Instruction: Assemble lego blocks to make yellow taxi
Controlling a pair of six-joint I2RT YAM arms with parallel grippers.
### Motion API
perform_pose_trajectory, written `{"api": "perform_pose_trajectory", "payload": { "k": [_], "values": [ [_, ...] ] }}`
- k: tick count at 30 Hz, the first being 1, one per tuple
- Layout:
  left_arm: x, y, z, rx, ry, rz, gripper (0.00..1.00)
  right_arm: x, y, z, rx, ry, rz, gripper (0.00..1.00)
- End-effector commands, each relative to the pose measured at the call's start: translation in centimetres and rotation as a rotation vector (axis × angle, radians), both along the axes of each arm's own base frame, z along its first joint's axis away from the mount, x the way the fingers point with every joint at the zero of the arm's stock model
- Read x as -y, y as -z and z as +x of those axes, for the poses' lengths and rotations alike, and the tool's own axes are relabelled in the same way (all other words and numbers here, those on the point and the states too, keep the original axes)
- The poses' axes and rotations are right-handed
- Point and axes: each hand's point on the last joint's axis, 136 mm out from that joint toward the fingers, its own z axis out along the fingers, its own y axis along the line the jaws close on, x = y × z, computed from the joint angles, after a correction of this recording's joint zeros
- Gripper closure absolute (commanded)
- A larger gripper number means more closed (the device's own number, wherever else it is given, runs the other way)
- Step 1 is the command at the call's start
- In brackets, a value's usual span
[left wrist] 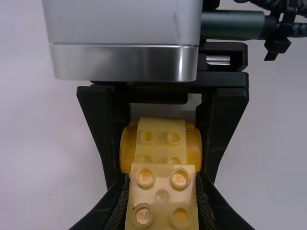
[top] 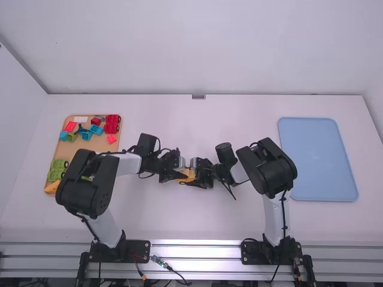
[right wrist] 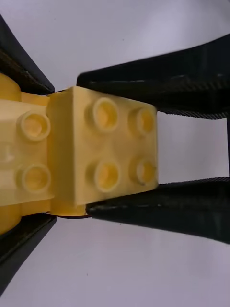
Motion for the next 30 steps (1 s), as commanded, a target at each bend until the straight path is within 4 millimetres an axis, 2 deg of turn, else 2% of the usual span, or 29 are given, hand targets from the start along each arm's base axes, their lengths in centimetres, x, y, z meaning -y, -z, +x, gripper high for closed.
{"api": "perform_pose_trajectory", "payload": {
  "k": [1, 8, 11, 19, 30],
  "values": [
    [-0.4, 0.9, -0.7, -0.003, -0.002, 0.042, 0.98, 0.4, 1.3, 0.0, -0.034, 0.031, -0.042, 0.82],
    [-0.6, 1.1, -0.4, 0.007, -0.021, 0.052, 0.98, 0.4, 1.4, -0.2, -0.04, 0.031, -0.045, 0.84],
    [-0.9, 1.1, 0.4, -0.002, -0.061, 0.065, 0.99, 0.5, 1.5, -0.2, -0.041, 0.032, -0.047, 0.85],
    [-0.1, -0.6, 0.7, 0.02, -0.028, 0.005, 0.98, 1.2, 1.6, 0.2, -0.05, 0.051, -0.05, 0.85],
    [-0.2, -0.2, 0.4, 0.027, -0.018, 0.023, 0.98, 0.9, 1.1, -0.6, -0.05, 0.007, -0.013, 0.87]
  ]
}}
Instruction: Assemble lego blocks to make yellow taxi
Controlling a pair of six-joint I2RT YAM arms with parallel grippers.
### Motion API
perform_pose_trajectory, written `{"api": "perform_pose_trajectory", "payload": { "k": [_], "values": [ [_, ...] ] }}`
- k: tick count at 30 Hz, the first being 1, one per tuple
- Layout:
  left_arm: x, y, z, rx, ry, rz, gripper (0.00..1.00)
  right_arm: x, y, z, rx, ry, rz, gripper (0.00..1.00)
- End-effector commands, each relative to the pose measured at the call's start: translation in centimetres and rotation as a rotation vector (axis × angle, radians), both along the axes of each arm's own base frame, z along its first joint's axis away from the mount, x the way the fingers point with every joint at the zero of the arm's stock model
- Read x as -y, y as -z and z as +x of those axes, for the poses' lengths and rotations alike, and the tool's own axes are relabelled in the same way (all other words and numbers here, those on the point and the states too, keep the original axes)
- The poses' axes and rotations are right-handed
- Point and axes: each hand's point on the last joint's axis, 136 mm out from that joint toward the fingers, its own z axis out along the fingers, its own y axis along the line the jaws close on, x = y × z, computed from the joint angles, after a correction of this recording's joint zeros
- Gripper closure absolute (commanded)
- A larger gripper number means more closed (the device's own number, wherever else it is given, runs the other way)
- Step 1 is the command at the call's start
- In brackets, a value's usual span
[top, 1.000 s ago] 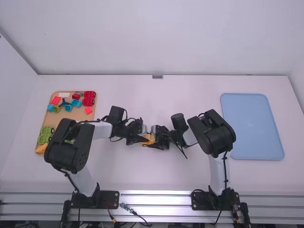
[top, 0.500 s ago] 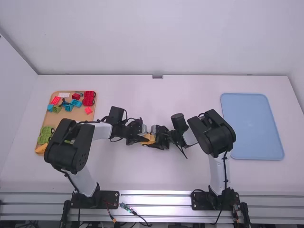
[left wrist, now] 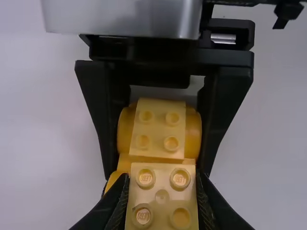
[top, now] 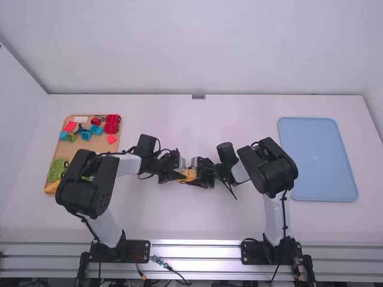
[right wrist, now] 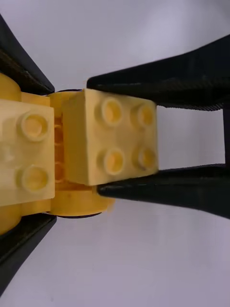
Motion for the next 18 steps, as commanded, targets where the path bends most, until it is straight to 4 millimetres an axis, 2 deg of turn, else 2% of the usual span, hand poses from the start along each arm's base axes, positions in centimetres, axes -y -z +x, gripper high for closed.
{"api": "perform_pose_trajectory", "payload": {
  "k": [1, 18],
  "values": [
    [0.22, -0.93, 0.26, 0.042, 0.016, -0.012, 0.98, 0.46, 1.08, -1.01, -0.049, -0.004, -0.015, 0.87],
    [0.89, -0.59, -0.48, 0.001, 0.048, -0.076, 0.98, 0.47, 1.07, -1.04, -0.041, -0.006, -0.013, 0.91]
  ]
}}
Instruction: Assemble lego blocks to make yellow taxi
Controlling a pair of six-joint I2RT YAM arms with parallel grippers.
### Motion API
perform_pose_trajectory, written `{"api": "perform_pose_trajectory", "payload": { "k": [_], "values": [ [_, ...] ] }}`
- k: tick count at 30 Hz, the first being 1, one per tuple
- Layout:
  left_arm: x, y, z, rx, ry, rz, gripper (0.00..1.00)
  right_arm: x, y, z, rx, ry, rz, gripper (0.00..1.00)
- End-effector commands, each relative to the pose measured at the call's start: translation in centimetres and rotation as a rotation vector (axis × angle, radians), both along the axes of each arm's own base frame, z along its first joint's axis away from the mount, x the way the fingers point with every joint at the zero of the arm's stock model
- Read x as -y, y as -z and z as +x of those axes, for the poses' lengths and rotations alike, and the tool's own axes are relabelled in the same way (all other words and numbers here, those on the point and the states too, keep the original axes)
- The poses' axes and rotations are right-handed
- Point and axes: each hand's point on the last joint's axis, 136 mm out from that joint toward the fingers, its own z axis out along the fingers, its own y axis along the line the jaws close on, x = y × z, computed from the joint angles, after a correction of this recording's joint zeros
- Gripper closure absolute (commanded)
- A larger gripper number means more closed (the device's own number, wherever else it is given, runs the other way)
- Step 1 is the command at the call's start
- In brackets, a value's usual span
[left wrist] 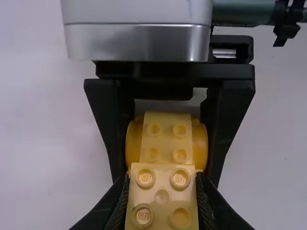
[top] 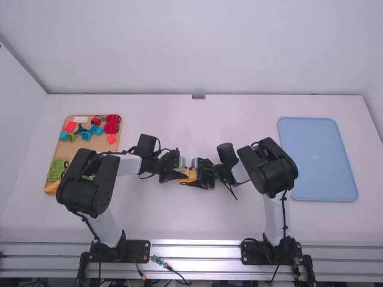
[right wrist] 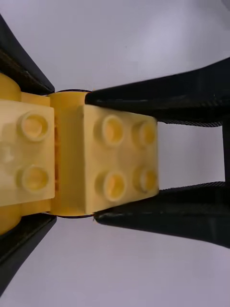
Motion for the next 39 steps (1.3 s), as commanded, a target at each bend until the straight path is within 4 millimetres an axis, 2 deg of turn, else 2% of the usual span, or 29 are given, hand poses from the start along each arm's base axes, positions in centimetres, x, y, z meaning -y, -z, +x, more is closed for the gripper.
{"api": "perform_pose_trajectory", "payload": {
  "k": [1, 20, 39],
  "values": [
    [0.4, -0.1, -0.5, -0.013, 0.029, -0.03, 0.98, 0.4, 1.1, -0.6, -0.037, 0.01, -0.022, 0.91],
    [0.7, 0.7, -1.6, -0.013, 0.059, -0.016, 0.98, 0.3, 0.7, -0.7, -0.033, -0.004, -0.002, 0.92],
    [0.8, 1.7, -1.2, -0.024, 0.038, -0.001, 0.98, 0.4, 1.0, -1.0, -0.05, -0.005, -0.011, 0.96]
  ]
}}
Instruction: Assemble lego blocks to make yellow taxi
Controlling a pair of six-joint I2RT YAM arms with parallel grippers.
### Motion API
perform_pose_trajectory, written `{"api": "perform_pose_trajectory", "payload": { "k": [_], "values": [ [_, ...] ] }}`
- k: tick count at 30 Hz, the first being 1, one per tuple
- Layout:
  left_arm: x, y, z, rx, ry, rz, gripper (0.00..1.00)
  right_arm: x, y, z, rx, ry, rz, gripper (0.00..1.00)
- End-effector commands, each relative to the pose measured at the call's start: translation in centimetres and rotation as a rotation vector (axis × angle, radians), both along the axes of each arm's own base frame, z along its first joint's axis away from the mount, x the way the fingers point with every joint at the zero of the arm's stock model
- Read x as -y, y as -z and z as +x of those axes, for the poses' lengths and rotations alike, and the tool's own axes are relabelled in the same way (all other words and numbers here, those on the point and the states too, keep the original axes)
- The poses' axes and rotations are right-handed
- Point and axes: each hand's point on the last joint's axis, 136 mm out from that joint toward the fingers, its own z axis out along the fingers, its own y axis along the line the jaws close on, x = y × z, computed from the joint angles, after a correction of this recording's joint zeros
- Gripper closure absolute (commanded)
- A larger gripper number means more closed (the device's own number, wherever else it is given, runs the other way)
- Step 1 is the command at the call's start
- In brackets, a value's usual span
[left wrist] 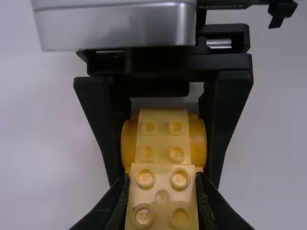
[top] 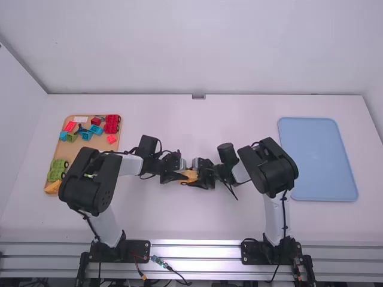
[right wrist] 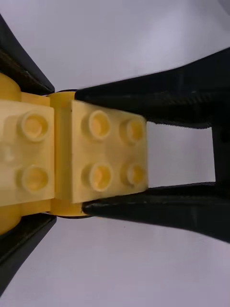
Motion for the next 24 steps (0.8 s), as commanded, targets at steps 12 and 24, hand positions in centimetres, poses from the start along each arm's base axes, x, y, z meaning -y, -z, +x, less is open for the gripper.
{"api": "perform_pose_trajectory", "payload": {
  "k": [12, 24],
  "values": [
    [0.3, 1.1, -1.0, -0.065, 0.006, -0.011, 0.77, 0.3, 1.0, -0.8, -0.042, 0.001, -0.015, 0.97],
    [0.5, -0.4, 0.1, -0.095, 0.006, -0.004, 0.37, 0.4, 1.1, -0.7, -0.046, 0.006, -0.021, 0.96]
  ]
}}
